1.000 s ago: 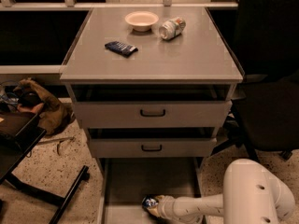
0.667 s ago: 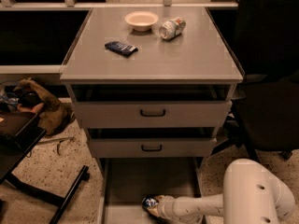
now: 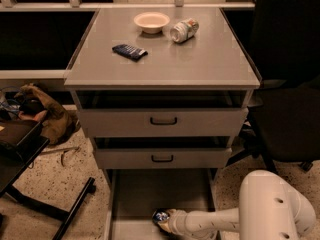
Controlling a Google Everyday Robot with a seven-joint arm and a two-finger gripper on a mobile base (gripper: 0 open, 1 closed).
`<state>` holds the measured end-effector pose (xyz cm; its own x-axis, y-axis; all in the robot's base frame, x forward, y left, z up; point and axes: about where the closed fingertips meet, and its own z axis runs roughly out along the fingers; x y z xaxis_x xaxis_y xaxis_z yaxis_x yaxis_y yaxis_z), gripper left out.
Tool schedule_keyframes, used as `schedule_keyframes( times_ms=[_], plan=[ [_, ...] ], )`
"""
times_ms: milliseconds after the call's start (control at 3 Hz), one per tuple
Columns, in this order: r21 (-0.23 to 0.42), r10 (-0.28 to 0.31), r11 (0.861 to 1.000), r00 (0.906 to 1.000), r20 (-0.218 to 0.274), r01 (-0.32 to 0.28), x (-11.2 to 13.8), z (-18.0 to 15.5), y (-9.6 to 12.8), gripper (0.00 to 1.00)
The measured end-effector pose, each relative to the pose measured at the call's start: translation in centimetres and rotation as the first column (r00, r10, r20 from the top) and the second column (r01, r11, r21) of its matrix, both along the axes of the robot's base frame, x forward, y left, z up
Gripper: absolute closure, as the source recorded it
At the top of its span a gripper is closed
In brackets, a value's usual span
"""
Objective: Place pepsi can into bottom drawer
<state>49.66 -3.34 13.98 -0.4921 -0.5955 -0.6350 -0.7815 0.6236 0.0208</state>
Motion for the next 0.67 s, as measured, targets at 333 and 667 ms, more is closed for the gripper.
schedule_keyframes(
  times_ms=[333, 667],
  plan=[
    [0.0, 0.0, 1.0, 1.0, 0.0, 0.0, 0.0, 0.0, 0.0, 0.12],
    [0.0, 0.0, 1.0, 1.0, 0.0, 0.0, 0.0, 0.0, 0.0, 0.0]
  ],
)
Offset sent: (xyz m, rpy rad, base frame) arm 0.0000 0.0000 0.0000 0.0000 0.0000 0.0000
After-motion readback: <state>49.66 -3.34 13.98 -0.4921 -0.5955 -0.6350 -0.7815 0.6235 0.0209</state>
